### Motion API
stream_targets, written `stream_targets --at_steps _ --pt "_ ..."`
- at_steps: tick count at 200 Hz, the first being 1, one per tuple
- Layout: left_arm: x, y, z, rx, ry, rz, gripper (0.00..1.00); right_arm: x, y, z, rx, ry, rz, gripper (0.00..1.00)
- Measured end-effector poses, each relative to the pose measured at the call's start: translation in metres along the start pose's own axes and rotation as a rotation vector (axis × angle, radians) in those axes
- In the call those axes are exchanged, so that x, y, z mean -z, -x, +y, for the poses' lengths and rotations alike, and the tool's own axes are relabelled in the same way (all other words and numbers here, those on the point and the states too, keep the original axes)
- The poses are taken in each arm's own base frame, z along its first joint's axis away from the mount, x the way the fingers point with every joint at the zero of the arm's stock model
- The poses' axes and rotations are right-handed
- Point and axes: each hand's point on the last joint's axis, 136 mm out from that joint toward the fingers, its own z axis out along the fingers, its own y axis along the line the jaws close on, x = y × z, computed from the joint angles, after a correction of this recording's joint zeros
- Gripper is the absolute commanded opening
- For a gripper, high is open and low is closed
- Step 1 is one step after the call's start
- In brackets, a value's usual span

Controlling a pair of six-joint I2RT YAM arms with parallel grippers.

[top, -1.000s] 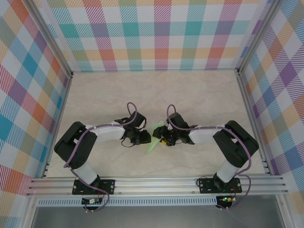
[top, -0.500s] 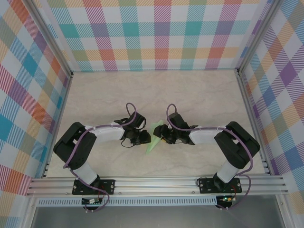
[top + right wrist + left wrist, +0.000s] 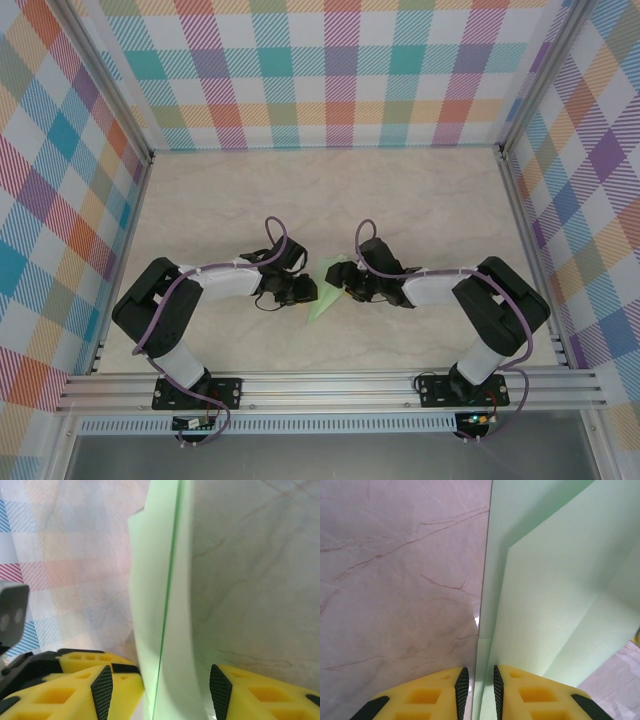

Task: Fold a paper plane with a square sheet of paper (pick it up from the middle)
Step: Turn over the paper at the center of the table.

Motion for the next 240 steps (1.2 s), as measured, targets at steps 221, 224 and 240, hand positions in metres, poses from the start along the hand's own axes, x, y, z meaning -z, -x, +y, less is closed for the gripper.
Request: stream_targets --at_steps 221,224,240 --pt "0.001 -0.001 0.001 0.009 0.000 -0.006 0.22 -0.014 -0.007 0.017 0.035 -0.010 -0.040 0.32" --pt "0.001 0.000 0.001 0.009 -0.001 -0.007 0.22 -0.015 -0.007 0.018 0.036 -0.009 -0.040 0.31" --pt "0.001 -0.001 0.001 0.008 -0.002 -0.007 0.22 -0.018 -0.005 0.021 0.040 -0.007 -0.041 0.27"
